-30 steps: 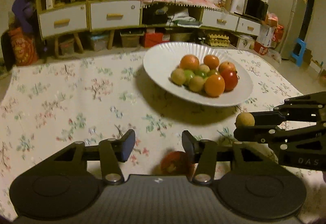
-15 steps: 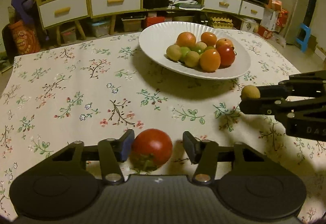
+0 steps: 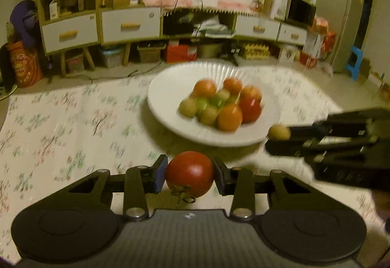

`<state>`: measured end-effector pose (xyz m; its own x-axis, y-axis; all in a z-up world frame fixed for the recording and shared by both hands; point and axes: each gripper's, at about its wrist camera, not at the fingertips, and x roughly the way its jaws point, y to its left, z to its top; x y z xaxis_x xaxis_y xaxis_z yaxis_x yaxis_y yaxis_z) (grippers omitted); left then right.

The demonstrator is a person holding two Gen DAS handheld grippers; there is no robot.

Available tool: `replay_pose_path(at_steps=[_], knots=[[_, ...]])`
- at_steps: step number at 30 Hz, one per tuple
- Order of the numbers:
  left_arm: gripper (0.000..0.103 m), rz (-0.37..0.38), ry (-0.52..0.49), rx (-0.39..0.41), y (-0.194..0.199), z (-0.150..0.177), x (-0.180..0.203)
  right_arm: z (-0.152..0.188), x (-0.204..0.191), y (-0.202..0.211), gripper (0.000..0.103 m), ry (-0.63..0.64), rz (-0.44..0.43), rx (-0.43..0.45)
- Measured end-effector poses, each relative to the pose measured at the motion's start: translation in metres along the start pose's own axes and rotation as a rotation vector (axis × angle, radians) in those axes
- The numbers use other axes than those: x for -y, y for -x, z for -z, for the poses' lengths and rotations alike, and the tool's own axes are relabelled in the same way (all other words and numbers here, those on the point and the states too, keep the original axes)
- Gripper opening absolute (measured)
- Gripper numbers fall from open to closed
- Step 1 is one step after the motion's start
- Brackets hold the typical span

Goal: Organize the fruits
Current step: 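Carry the red tomato in the left gripper and beige tomato in the right gripper over the plate, then lower the red tomato and open the left gripper while the right gripper releases the beige tomato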

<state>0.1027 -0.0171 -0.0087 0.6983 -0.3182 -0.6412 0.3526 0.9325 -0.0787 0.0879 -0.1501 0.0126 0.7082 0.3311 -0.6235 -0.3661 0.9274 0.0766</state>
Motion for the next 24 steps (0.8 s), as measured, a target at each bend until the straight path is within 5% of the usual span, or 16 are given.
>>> replay_pose_path(at_steps=[12,24], knots=[[0.041,-0.004,-0.025,0.012,-0.045,-0.029,0.017,-0.008,0.021,-0.017,0.022,-0.034,0.060,0.009],[0.042,0.009,-0.052,-0.008,-0.050,-0.034,0.017,-0.007,0.023,-0.022,0.023,-0.034,0.072,0.004]])
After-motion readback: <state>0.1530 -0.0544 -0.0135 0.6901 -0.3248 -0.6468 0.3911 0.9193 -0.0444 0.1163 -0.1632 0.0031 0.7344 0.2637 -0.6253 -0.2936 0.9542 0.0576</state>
